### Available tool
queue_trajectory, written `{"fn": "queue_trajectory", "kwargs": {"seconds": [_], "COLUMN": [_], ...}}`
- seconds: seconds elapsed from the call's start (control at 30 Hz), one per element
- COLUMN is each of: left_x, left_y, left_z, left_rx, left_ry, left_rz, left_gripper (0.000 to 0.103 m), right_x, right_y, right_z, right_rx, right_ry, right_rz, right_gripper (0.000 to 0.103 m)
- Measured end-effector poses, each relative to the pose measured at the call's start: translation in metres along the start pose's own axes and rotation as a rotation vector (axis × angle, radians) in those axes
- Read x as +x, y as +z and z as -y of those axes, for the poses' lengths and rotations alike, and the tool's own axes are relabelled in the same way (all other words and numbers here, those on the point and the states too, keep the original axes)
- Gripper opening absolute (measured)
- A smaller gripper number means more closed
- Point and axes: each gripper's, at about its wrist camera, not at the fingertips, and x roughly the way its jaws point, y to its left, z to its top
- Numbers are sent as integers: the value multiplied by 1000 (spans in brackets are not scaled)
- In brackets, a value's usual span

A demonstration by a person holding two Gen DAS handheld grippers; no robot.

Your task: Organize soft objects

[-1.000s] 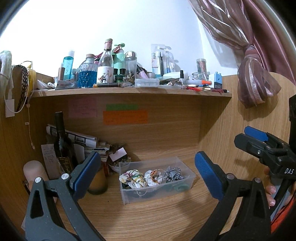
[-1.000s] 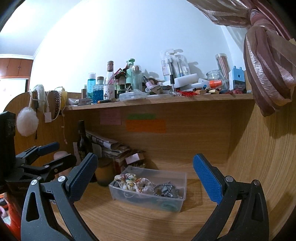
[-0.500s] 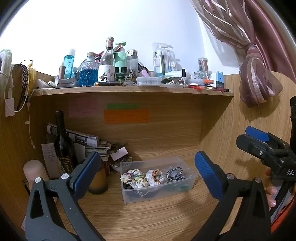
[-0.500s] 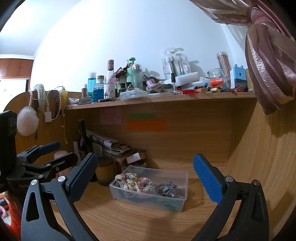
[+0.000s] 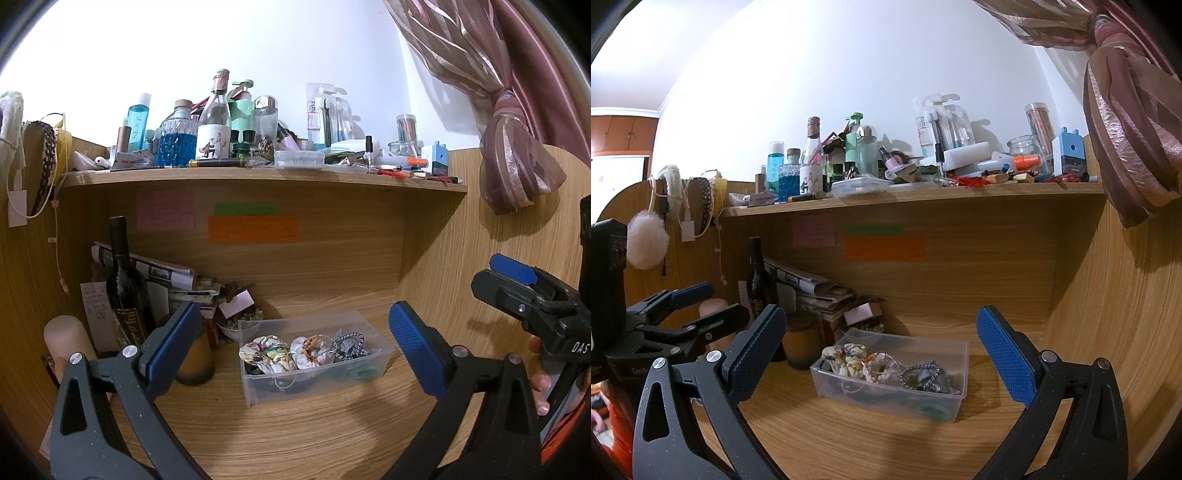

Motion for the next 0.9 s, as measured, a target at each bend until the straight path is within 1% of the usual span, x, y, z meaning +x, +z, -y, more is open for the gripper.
{"fn": "queue_trajectory", "kwargs": {"seconds": [0.3,0.4,0.9], "left_x": [0,0,-1], "left_y": [1,1,2], "left_z": [4,3,10], "left_rx": [-9,-9,-9], "left_ry": [6,-8,-5], "left_rz": [6,-2,-1], "left_gripper": [103,103,103], "right_x": [0,0,2], "right_y": [0,0,-2], "right_z": [-1,-1,-1], "right_rx": [-1,0,-4], "right_ry": [-3,-3,3], "right_rz": [0,0,-4], "right_gripper": [103,103,103]}}
